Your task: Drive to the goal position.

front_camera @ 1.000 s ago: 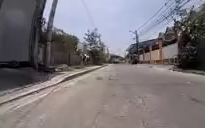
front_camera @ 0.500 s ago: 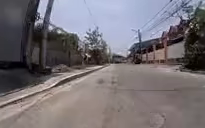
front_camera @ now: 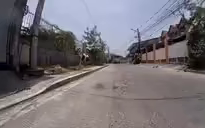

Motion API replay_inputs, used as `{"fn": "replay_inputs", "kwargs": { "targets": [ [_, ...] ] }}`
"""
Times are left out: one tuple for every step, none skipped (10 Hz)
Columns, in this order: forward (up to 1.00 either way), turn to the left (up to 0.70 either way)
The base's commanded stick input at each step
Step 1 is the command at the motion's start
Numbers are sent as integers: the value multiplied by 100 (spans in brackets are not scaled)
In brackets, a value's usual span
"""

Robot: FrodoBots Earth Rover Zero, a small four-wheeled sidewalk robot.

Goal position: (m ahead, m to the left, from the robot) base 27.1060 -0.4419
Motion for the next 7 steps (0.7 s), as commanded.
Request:
{"fn": "replay_inputs", "kwargs": {
  "targets": [
    [100, 0],
    [100, 0],
    [100, 0],
    [100, 0],
    [100, 0],
    [100, 0],
    [100, 0]
  ]
}}
